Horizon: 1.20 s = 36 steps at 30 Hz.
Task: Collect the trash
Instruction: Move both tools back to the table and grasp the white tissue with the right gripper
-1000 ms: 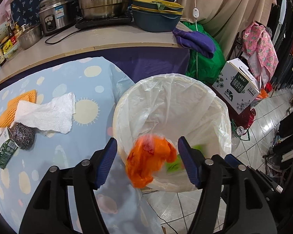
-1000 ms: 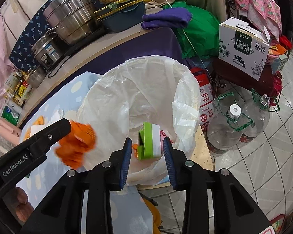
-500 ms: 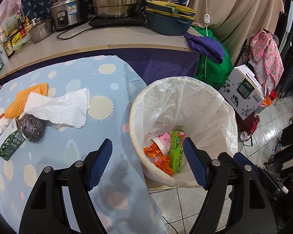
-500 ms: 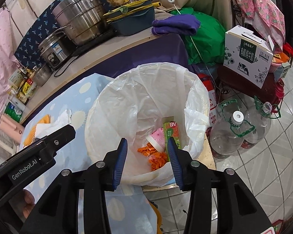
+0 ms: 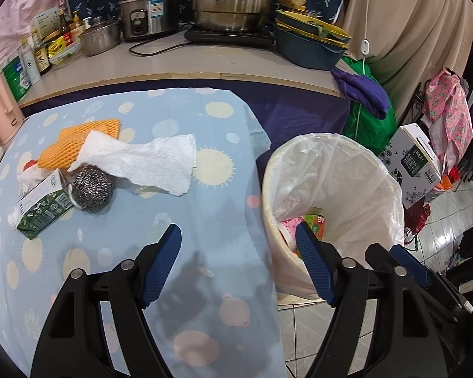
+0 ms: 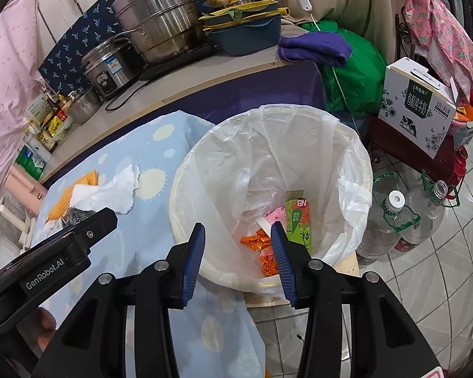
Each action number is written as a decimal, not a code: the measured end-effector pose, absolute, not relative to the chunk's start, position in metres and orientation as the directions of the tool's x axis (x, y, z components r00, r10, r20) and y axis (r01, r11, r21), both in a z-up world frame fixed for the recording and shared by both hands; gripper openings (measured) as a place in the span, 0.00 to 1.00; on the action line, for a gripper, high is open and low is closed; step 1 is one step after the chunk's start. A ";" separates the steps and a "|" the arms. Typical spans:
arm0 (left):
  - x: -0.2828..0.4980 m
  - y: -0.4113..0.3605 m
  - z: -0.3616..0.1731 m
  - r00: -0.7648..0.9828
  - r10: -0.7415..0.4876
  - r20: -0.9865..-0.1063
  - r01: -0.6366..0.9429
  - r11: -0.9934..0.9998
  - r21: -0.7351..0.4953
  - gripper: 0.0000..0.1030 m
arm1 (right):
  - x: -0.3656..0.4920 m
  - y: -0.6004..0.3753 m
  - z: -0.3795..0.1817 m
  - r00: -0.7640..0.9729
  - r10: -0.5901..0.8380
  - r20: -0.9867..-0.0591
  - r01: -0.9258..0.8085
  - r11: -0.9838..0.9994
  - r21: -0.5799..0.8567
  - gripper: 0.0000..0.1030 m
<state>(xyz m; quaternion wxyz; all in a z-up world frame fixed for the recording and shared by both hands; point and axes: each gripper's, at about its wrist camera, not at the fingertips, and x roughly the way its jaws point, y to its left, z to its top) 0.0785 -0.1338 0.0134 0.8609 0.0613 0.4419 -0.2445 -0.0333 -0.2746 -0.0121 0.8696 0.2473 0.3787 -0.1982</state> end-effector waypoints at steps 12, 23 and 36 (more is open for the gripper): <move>0.091 -0.069 0.002 0.506 -0.318 -0.802 0.355 0.924 -0.142 0.73 | -0.002 -0.230 -0.007 0.636 -0.127 -0.761 0.458 0.856 0.240 0.48; 0.111 0.028 -0.017 0.549 -0.189 -0.814 0.157 0.980 -0.122 0.77 | 0.050 -0.177 -0.013 0.640 -0.068 -0.766 0.366 0.903 0.225 0.56; 0.138 0.114 -0.040 0.556 -0.079 -0.827 -0.001 0.995 -0.096 0.78 | 0.134 -0.154 -0.030 0.625 -0.027 -0.780 0.345 0.906 0.245 0.57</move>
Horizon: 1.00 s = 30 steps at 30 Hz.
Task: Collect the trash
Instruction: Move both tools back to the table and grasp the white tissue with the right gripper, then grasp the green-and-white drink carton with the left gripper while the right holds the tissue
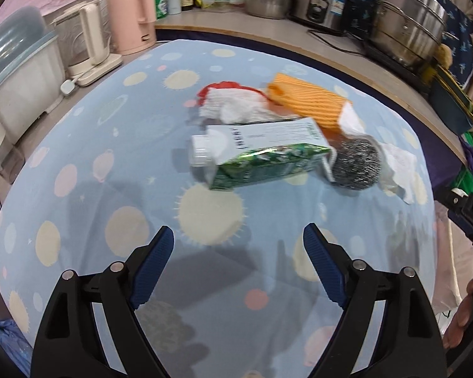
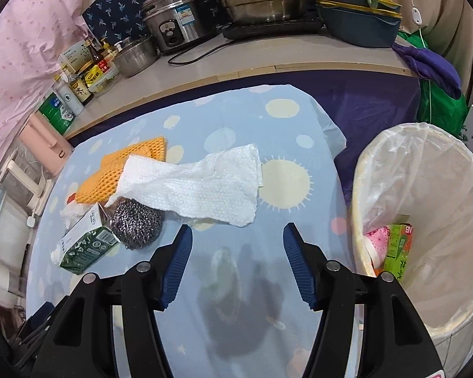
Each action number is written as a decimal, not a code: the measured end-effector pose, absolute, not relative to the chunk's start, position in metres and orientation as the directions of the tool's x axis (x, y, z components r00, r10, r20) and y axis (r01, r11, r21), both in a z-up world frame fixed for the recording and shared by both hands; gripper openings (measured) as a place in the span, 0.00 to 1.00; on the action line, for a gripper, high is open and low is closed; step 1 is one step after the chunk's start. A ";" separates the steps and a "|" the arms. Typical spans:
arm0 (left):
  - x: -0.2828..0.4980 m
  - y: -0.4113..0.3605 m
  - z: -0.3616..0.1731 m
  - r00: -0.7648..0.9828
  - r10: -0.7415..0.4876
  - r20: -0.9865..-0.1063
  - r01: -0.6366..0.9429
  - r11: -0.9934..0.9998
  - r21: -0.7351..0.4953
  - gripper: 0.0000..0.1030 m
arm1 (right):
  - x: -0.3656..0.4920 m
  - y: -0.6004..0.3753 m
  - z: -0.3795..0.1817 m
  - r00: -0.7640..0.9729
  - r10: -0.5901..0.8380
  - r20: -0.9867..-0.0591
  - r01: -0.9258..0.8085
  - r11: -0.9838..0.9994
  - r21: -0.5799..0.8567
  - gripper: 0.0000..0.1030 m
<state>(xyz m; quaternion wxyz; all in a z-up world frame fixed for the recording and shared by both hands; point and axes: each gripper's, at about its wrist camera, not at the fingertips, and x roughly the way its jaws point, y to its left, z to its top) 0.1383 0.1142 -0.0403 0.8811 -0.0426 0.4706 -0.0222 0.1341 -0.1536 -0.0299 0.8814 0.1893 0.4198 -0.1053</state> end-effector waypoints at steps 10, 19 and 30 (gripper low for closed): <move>0.162 0.155 -0.054 0.541 -0.045 -0.840 -0.092 0.989 -0.112 0.79 | 0.190 -0.158 -0.059 0.573 -0.050 -0.818 0.389 0.895 0.218 0.57; 0.177 0.162 -0.056 0.556 -0.075 -0.828 -0.063 0.989 -0.132 0.79 | 0.211 -0.159 -0.078 0.550 -0.066 -0.833 0.397 0.897 0.191 0.39; 0.213 0.146 -0.049 0.615 -0.155 -0.773 0.080 0.988 -0.135 0.88 | 0.197 -0.161 -0.081 0.547 -0.064 -0.834 0.413 0.888 0.202 0.04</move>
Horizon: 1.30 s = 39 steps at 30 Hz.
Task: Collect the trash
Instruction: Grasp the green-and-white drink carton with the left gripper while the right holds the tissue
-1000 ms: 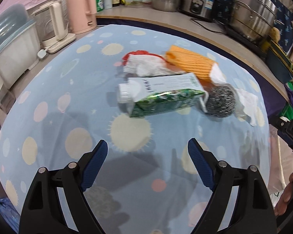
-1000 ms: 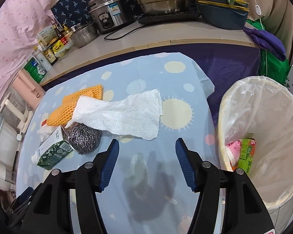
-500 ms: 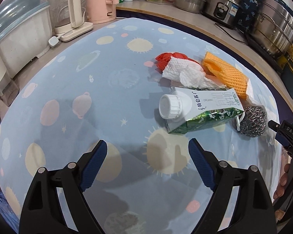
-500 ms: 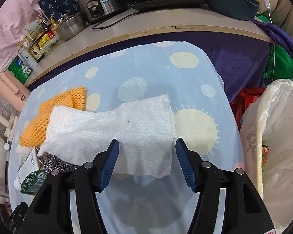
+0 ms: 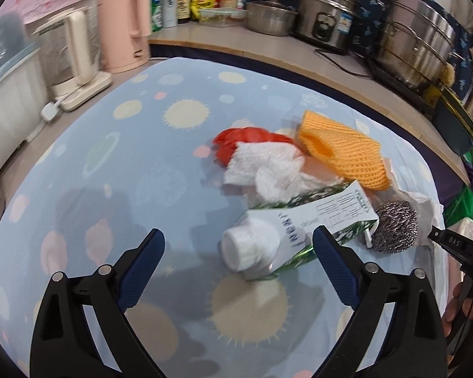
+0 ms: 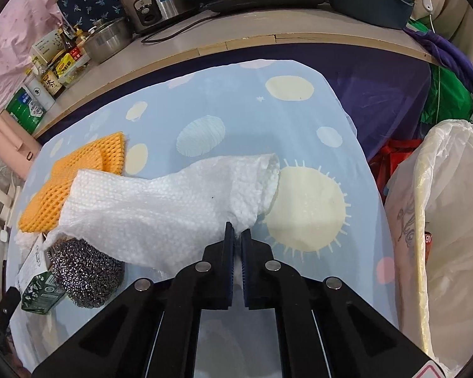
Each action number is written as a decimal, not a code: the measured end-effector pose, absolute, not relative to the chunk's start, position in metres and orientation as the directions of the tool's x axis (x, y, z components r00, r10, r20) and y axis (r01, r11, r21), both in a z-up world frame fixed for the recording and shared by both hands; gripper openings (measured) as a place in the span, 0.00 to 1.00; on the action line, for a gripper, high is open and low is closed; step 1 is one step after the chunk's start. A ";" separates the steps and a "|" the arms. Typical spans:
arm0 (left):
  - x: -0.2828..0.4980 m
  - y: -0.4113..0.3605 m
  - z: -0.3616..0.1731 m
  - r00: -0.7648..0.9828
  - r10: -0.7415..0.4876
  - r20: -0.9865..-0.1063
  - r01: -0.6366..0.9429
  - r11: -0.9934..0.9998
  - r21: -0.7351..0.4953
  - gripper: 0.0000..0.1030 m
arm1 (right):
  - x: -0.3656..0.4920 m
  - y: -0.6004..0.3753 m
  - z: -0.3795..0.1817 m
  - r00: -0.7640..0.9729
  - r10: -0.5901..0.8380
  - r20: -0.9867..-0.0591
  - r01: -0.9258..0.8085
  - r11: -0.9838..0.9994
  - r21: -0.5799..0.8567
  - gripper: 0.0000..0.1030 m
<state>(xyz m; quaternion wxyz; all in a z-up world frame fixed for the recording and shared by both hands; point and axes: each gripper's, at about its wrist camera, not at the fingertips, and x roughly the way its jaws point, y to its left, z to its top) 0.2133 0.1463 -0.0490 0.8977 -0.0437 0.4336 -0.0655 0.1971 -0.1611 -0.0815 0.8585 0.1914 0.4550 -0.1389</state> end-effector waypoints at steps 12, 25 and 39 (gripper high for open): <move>0.195 0.097 -0.066 0.495 -0.372 -0.785 0.291 0.923 -0.253 0.67 | 0.171 -0.153 -0.070 0.551 -0.033 -0.834 0.400 0.887 0.229 0.04; 0.182 0.097 -0.064 0.556 -0.237 -0.797 0.182 0.970 -0.162 0.81 | 0.148 -0.158 -0.053 0.585 -0.002 -0.811 0.383 0.883 0.273 0.04; 0.202 0.070 -0.066 0.516 -0.283 -0.809 0.249 0.953 -0.175 0.55 | 0.144 -0.162 -0.014 0.666 0.032 -0.746 0.350 0.869 0.349 0.04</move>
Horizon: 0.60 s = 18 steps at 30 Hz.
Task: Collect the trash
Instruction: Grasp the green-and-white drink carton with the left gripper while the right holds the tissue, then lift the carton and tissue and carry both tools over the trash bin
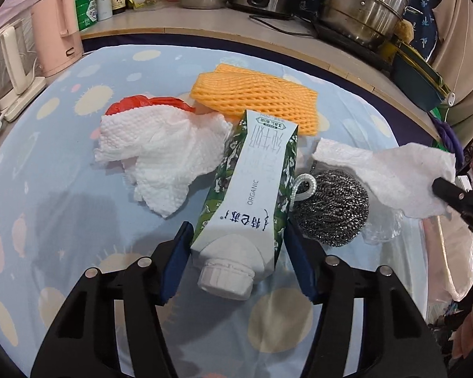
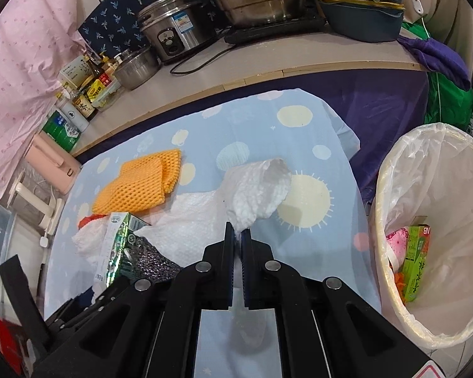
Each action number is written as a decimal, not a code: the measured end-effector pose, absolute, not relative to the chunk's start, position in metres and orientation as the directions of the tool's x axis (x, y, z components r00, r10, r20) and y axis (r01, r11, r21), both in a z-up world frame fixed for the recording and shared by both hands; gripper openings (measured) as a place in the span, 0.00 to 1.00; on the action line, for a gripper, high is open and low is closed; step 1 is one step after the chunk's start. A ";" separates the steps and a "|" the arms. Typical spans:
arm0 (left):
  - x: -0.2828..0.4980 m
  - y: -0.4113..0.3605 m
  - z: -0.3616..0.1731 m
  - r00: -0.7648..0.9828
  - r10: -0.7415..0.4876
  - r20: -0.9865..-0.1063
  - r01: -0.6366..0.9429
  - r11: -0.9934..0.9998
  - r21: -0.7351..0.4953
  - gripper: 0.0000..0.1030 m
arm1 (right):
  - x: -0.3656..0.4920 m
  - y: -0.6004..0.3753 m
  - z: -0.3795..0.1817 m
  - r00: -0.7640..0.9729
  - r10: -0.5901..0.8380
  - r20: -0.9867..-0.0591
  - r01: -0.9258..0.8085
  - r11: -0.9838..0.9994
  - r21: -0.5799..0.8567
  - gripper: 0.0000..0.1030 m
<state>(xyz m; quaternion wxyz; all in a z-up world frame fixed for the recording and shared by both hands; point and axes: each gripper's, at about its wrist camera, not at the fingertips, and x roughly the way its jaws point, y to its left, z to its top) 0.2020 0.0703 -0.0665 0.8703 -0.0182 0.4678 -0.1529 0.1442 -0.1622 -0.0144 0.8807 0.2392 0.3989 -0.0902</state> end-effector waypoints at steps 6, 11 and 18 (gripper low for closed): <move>0.191 0.075 -0.058 0.537 -0.266 -0.801 0.228 0.959 -0.165 0.54 | 0.135 -0.165 0.011 0.712 0.047 -0.700 0.322 0.865 0.385 0.04; 0.178 0.081 -0.041 0.571 -0.236 -0.786 0.201 0.969 -0.145 0.53 | 0.125 -0.166 0.035 0.753 0.058 -0.656 0.288 0.867 0.408 0.04; 0.155 0.087 -0.006 0.617 -0.222 -0.755 0.181 0.974 -0.139 0.52 | 0.100 -0.173 0.069 0.812 0.061 -0.581 0.252 0.861 0.443 0.04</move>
